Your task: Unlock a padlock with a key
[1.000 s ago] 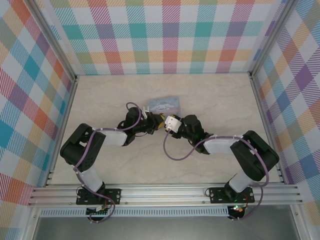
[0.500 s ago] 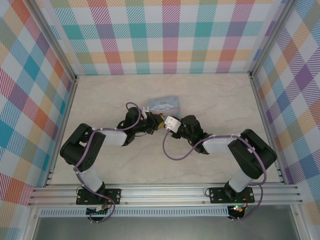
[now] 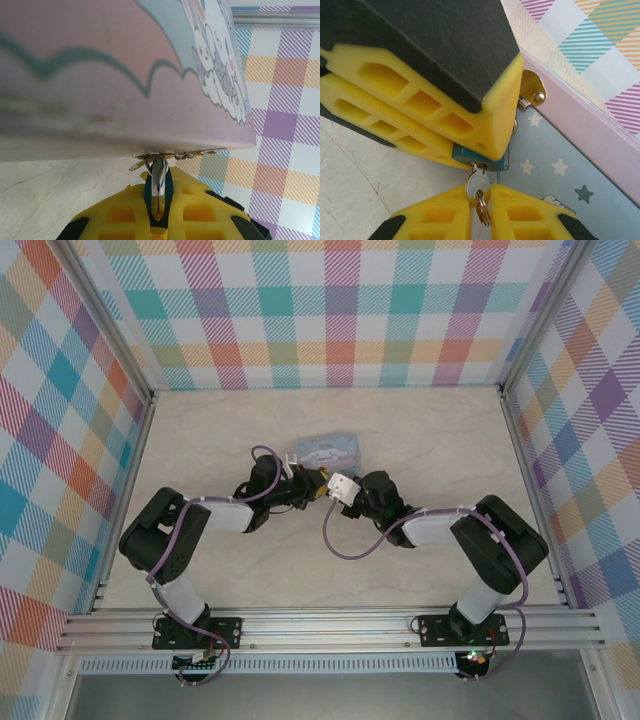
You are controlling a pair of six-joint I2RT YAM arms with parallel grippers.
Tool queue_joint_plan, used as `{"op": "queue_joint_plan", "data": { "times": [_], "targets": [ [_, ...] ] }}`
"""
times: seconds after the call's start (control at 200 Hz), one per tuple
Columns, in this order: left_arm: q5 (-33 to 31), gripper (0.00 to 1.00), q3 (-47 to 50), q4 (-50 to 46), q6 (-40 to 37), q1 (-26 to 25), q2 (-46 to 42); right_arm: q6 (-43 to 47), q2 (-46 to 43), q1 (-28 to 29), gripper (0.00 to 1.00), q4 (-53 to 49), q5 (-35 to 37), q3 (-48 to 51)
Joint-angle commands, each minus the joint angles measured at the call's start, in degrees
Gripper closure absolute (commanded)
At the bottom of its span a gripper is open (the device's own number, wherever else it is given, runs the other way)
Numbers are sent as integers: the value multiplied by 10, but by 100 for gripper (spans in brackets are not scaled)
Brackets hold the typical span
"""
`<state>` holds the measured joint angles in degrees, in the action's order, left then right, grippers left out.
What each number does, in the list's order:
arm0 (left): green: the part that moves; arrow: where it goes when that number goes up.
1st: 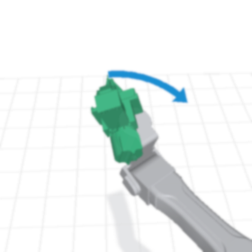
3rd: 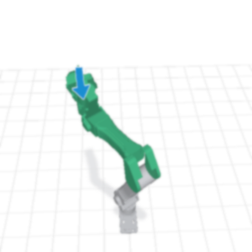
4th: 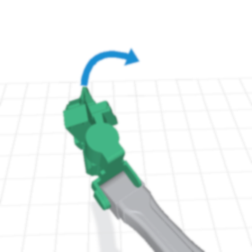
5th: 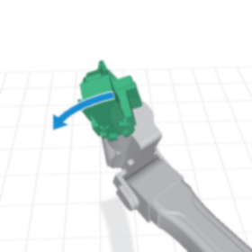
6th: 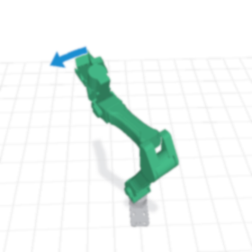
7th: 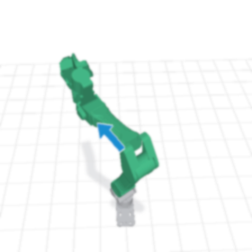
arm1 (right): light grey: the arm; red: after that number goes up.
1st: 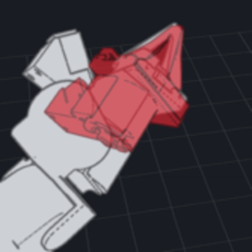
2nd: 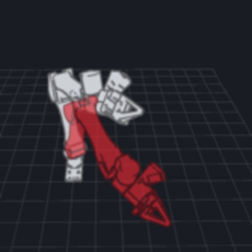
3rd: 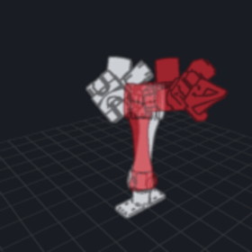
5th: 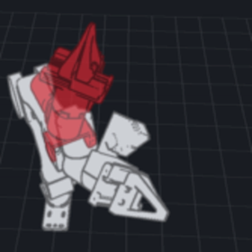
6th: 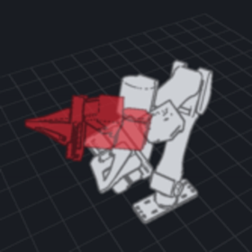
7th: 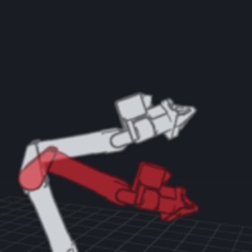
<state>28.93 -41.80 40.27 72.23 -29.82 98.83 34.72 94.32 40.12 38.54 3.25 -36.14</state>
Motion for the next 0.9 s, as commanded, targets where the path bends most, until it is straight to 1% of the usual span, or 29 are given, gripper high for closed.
{"op": "queue_joint_plan", "data": {
  "times": [0.0, 0.205, 0.45, 0.59, 0.81, 0.895],
  "targets": [
    [10, 100, 6, 13, 5, 6, -24, -13, 4, 4, 86, 16, -4, -19],
    [10, 100, 5, 11, 2, 6, -24, -20, 6, 4, 90, 11, -16, -21],
    [10, 100, 3, -9, -12, 6, -26, -46, -2, 4, 92, -20, -59, -33],
    [9, 100, 3, -16, -19, 5, -25, -68, -7, 5, 93, -50, -85, -42],
    [9, 100, 2, -18, -29, 2, -21, -111, -9, 4, 94, -67, -121, -57],
    [9, 100, 2, -15, -34, 2, -20, -137, -7, 3, 94, -68, -146, -61]
  ]
}}
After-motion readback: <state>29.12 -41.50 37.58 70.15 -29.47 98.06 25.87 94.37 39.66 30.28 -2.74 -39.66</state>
